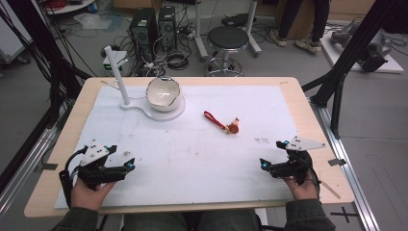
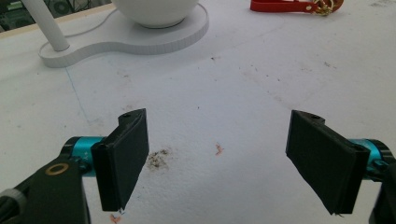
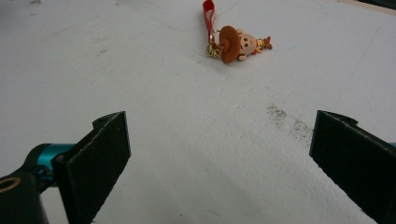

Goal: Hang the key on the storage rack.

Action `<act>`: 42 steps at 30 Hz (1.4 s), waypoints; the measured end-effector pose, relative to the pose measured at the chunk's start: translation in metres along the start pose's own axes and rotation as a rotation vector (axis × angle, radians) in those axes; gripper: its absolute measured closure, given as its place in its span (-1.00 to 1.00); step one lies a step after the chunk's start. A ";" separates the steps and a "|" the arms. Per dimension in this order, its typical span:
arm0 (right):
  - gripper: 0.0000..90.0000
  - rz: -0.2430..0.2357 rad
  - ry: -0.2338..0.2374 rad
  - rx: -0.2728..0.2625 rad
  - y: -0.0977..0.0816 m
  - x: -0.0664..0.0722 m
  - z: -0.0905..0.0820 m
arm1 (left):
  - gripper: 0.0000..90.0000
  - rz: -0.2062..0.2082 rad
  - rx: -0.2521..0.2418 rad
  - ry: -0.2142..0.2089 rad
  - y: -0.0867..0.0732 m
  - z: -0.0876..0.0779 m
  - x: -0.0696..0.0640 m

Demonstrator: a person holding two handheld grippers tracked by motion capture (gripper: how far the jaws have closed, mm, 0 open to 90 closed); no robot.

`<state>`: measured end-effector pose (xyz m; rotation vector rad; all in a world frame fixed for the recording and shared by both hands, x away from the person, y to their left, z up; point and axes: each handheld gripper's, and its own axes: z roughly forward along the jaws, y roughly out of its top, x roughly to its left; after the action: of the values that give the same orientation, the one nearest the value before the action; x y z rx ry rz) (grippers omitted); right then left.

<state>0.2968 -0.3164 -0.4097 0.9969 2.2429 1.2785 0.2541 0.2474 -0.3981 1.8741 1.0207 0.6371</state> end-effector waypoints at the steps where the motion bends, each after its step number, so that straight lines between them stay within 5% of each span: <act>1: -0.91 -0.003 -0.001 -0.001 0.000 -0.001 0.001 | -0.52 0.001 -0.002 -0.002 0.000 0.000 0.000; 27: -0.91 -0.009 0.012 0.009 0.006 0.000 0.009 | -0.52 0.004 -0.012 -0.013 -0.002 -0.001 0.000; 42: -0.91 -0.030 0.032 0.042 0.025 0.001 0.016 | -0.52 0.003 -0.012 -0.013 -0.001 0.000 -0.001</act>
<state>0.3159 -0.2982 -0.3966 0.9608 2.3092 1.2477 0.2527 0.2470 -0.3992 1.8671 1.0038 0.6301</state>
